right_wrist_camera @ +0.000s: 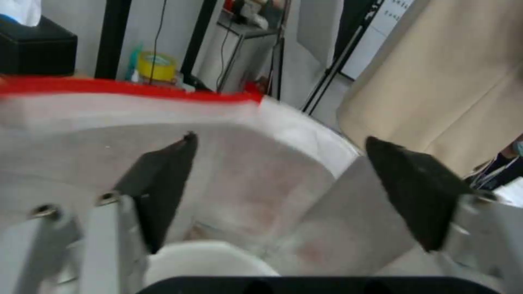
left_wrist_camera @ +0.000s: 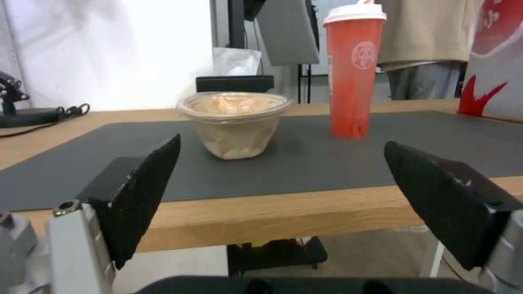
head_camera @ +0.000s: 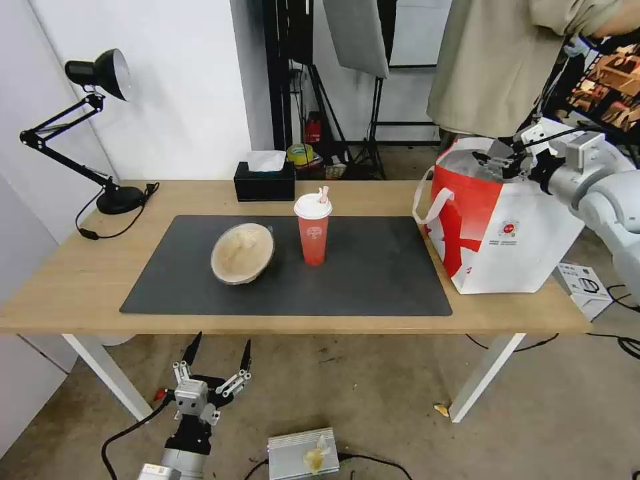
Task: Pick up the trash from the table and place it into the takeout bag.
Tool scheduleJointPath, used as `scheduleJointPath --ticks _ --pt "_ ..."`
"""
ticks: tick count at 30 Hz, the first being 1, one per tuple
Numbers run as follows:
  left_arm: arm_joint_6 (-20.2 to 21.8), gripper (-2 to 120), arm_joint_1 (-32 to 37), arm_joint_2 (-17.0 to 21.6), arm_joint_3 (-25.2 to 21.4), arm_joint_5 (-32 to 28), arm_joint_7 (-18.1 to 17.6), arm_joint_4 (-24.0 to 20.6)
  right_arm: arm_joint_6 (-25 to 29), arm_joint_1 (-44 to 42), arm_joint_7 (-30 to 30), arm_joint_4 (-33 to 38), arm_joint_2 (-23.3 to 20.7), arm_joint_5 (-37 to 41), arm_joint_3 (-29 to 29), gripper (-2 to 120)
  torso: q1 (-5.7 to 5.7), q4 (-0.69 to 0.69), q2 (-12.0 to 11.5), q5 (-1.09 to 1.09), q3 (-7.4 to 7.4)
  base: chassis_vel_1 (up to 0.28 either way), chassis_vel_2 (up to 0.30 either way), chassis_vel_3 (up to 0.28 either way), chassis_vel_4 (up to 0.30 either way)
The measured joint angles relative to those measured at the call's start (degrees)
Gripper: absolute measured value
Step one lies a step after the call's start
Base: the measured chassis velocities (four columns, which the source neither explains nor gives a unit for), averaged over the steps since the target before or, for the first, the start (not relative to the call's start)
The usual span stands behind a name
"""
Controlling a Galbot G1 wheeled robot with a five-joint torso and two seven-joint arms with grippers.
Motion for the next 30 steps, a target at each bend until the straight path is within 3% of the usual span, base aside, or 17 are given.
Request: scheduleJointPath --ticks 5,17,24,30 --pt "0.0 100 0.0 0.0 0.0 0.0 0.1 0.0 0.0 -0.3 0.0 0.1 -0.2 0.0 0.5 96 0.0 0.0 0.0 0.0 0.0 0.0 0.0 0.0 0.0" --pt "0.0 100 1.0 0.4 -0.4 -0.7 0.1 -0.6 -0.3 -1.1 1.0 3.2 -2.9 2.2 1.0 98 0.0 0.0 0.0 0.0 0.0 0.0 0.0 0.0 0.0" --pt "0.2 100 3.0 2.3 -1.6 -3.0 0.1 -2.5 -1.4 -1.5 4.2 8.9 -5.8 8.7 1.1 99 0.0 0.0 0.0 -0.01 0.0 0.0 0.0 0.0 0.0" --pt "0.2 100 3.2 3.1 -1.5 -4.1 -0.4 -3.8 1.4 -5.4 8.6 13.8 -7.5 16.3 2.5 100 0.0 0.0 0.0 0.0 0.0 0.0 0.0 0.0 0.0"
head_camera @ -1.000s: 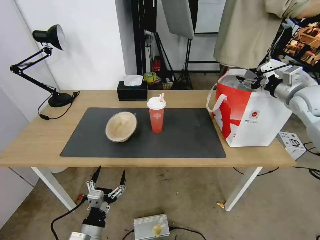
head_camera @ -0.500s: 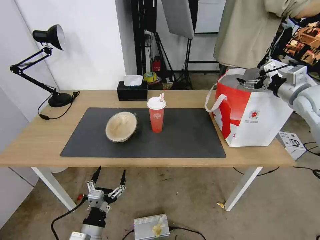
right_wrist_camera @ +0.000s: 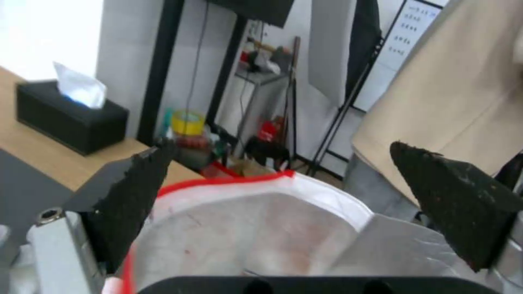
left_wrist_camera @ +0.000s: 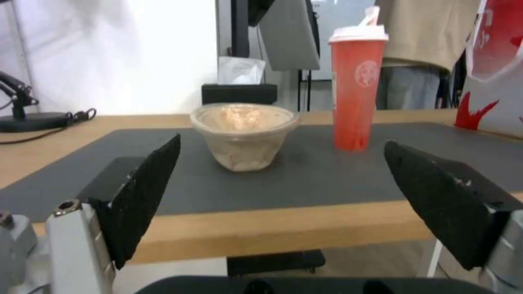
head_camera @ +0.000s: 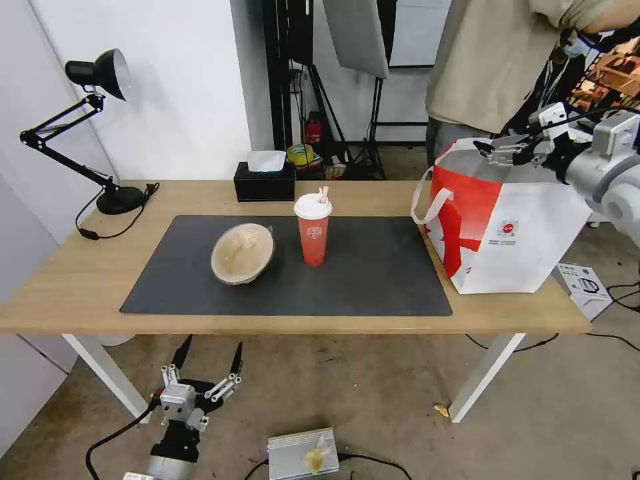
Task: Pick up the trash from the table and place it into the takeout bag.
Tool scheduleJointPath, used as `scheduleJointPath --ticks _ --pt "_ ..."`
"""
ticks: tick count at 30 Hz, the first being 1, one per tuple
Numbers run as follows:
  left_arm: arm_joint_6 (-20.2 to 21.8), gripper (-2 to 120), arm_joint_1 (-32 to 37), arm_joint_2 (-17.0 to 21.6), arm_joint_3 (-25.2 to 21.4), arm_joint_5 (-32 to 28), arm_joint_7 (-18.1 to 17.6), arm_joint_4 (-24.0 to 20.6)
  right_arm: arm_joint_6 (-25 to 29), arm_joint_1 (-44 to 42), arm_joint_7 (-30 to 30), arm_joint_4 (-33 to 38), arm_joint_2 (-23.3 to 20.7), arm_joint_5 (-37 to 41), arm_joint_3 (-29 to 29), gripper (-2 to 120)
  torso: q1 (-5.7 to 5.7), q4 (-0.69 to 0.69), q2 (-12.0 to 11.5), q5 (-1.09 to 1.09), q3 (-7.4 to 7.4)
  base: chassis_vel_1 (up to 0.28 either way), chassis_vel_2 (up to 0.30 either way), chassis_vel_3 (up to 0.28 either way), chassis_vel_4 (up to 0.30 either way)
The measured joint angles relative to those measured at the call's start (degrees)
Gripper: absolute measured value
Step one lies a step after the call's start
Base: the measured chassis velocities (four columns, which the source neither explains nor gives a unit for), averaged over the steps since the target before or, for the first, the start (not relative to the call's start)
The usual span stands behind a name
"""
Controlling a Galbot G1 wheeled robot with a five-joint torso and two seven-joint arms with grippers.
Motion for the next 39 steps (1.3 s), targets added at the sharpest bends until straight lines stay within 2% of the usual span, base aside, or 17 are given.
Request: scheduleJointPath --ticks 2,5,6,7,10,17,20,28,30,39 --pt "0.0 100 -0.2 0.1 0.1 -0.1 -0.1 -0.3 1.0 -1.4 0.9 1.2 -0.4 1.6 0.8 100 0.0 0.0 0.0 0.0 0.0 0.0 0.0 0.0 0.0" --pt "0.0 100 -0.5 0.8 0.3 -0.3 -0.2 -1.2 7.3 -6.7 4.6 5.1 -1.9 6.2 2.6 100 0.0 0.01 0.0 0.01 0.0 0.0 0.0 0.0 0.0" --pt "0.0 100 -0.6 0.9 0.2 -0.4 -0.2 -1.5 9.9 -8.9 5.4 6.2 -2.4 6.8 3.1 100 0.0 -0.01 0.0 -0.01 0.0 0.0 0.0 0.0 0.0" --pt "0.0 100 -0.6 0.9 0.2 -0.4 -0.2 -1.5 9.9 -8.9 5.4 6.2 -2.4 6.8 3.1 100 0.0 -0.01 0.0 -0.01 0.0 0.0 0.0 0.0 0.0" --pt "-0.1 100 -0.7 1.7 0.1 -1.2 -0.3 -2.0 16.9 -17.6 7.7 9.2 -3.1 7.3 6.5 100 0.0 -0.01 0.0 0.02 0.0 0.0 0.0 0.0 0.0" --pt "-0.9 100 -0.8 2.6 -0.4 -2.4 -0.3 -2.2 24.1 -27.4 11.7 13.6 -1.2 6.5 11.7 100 0.0 0.0 0.0 0.0 0.0 0.0 0.0 0.0 0.0" --pt "-1.0 100 -1.4 2.8 -0.8 -2.7 -0.3 -2.3 28.6 -31.9 13.5 15.0 0.8 1.5 14.1 100 0.0 0.0 0.0 0.0 0.0 0.0 0.0 0.0 0.0" --pt "-0.7 100 -2.6 2.3 -0.8 -2.6 -0.4 -3.5 31.8 -40.5 15.5 18.3 4.9 -6.3 19.4 100 -0.01 -0.02 0.0 0.0 0.0 0.0 0.0 0.0 0.0" --pt "-0.7 100 -2.0 1.9 -1.3 -2.5 -0.4 -4.2 31.8 -42.0 15.8 18.9 7.5 -8.1 19.4 100 0.0 -0.02 0.0 0.01 0.0 0.0 0.0 0.0 0.0" --pt "-0.7 100 -0.5 -0.1 -3.4 -1.9 -0.5 -6.3 30.2 -45.7 15.9 20.9 12.9 -13.5 18.8 100 0.0 0.01 0.0 0.01 0.0 0.0 0.0 0.0 0.0"
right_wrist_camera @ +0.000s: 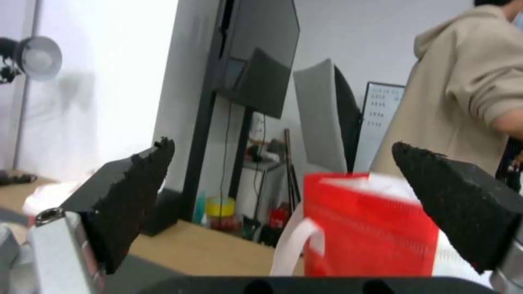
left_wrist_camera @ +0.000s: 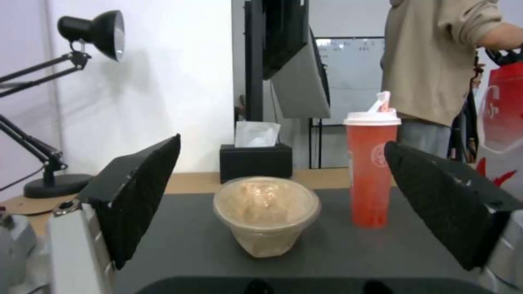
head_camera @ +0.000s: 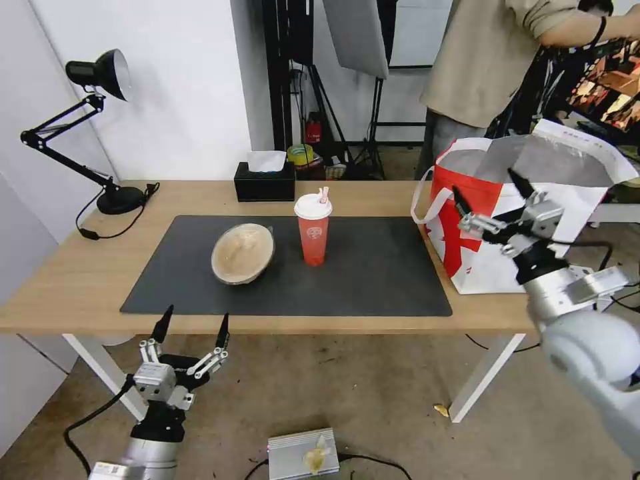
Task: Pick up the trash from the table and place it into the takeout bag.
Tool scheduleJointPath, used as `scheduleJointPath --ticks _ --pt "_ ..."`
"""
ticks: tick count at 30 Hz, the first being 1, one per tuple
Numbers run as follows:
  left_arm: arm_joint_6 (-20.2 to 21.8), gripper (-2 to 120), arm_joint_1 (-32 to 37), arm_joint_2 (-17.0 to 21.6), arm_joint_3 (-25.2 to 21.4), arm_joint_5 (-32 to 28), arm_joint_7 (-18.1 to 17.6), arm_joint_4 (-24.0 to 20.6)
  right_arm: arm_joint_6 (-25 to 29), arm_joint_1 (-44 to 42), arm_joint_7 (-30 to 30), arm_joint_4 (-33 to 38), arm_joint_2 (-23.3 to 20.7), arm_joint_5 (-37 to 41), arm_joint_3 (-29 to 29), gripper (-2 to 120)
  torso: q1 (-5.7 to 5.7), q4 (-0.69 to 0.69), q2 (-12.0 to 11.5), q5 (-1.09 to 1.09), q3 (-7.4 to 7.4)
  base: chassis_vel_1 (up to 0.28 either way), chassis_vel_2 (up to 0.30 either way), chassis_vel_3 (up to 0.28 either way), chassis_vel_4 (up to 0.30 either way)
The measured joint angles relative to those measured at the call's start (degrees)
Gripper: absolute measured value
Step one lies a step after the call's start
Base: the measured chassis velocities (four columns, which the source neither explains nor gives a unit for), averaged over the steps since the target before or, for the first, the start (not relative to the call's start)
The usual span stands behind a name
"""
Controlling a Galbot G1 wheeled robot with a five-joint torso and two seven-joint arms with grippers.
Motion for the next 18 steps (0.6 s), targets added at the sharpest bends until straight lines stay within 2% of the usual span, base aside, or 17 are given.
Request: scheduleJointPath --ticks 12,18 --pt "0.0 100 -0.5 -0.1 -0.9 0.3 -0.1 -0.5 -1.3 -13.7 -4.8 4.2 6.1 -3.8 5.9 100 0.0 -0.01 0.0 0.0 0.0 0.0 0.0 0.0 0.0" --pt "0.0 100 -0.3 0.3 -1.3 0.2 -0.1 -0.7 -6.1 -22.9 -8.5 7.5 11.7 -9.5 8.9 100 0.0 -0.01 0.0 -0.01 0.0 0.0 0.0 0.0 0.0"
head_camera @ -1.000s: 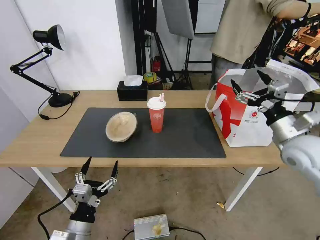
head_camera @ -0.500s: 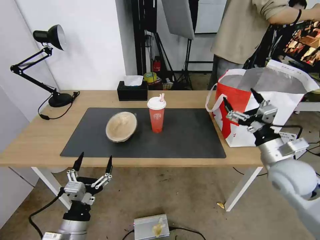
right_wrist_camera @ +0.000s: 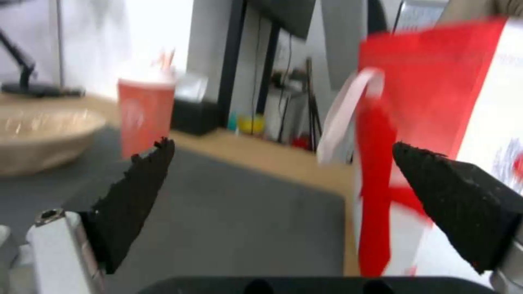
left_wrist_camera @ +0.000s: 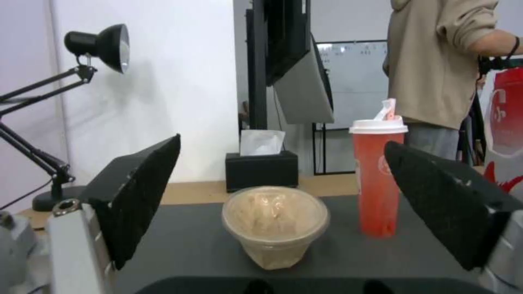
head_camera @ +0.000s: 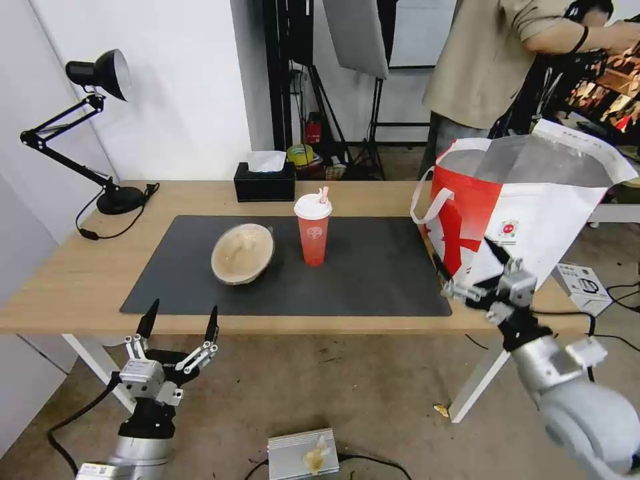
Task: Pick up the trash from the table and place it into the takeout bag.
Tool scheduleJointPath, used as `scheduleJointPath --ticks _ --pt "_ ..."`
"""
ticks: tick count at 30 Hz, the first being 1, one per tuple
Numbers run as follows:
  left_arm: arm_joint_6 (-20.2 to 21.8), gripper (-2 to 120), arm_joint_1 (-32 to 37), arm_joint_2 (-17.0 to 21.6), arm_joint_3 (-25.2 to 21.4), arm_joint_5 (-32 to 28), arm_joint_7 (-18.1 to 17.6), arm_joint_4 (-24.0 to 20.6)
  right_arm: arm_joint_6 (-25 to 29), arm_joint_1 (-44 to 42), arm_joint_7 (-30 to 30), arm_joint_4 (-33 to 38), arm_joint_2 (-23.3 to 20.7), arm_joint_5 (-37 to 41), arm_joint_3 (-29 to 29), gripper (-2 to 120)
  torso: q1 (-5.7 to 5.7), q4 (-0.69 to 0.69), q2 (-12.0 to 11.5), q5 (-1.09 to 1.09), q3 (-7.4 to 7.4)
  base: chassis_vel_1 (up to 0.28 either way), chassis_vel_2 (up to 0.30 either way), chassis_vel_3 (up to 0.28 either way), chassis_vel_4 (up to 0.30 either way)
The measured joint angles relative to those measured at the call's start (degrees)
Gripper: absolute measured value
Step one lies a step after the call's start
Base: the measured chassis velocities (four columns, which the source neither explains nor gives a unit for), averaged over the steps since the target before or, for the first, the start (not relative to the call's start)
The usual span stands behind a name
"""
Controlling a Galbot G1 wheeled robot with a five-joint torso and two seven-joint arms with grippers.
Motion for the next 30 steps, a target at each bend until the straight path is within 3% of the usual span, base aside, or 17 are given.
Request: scheduleJointPath --ticks 8,22,30 --pt "0.0 100 0.2 0.1 -0.2 0.0 0.0 0.1 -4.6 -7.3 -4.0 2.9 5.8 -5.4 3.3 100 0.0 0.0 0.0 0.0 0.0 0.0 0.0 0.0 0.0" --pt "0.1 100 0.6 0.6 0.1 0.0 0.1 -0.2 -5.4 -12.4 -5.7 5.1 12.5 -9.3 3.6 100 -0.01 0.0 0.0 0.0 0.0 0.0 0.0 0.0 0.0" --pt "-0.2 100 1.2 0.7 0.4 0.2 1.3 -0.4 -5.1 -13.0 -5.8 5.3 13.8 -10.5 3.0 100 0.0 0.0 0.0 0.0 0.0 0.0 0.0 0.0 0.0"
